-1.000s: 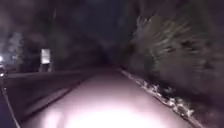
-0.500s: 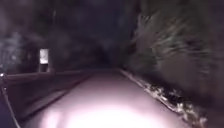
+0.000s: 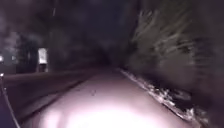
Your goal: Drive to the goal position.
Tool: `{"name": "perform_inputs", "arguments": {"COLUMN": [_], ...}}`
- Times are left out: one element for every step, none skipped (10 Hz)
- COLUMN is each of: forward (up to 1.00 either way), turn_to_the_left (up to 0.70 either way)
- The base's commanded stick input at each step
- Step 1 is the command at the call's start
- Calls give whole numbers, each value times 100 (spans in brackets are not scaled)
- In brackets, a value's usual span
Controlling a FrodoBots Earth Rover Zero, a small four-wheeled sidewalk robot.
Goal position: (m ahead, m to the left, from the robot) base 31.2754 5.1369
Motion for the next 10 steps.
{"name": "perform_inputs", "arguments": {"forward": [50, 50, 50, 50, 50, 50, 50, 50, 50, 50], "turn_to_the_left": [30, 50, 33, 3, 0, 0, 0, 0, 0, 0]}}
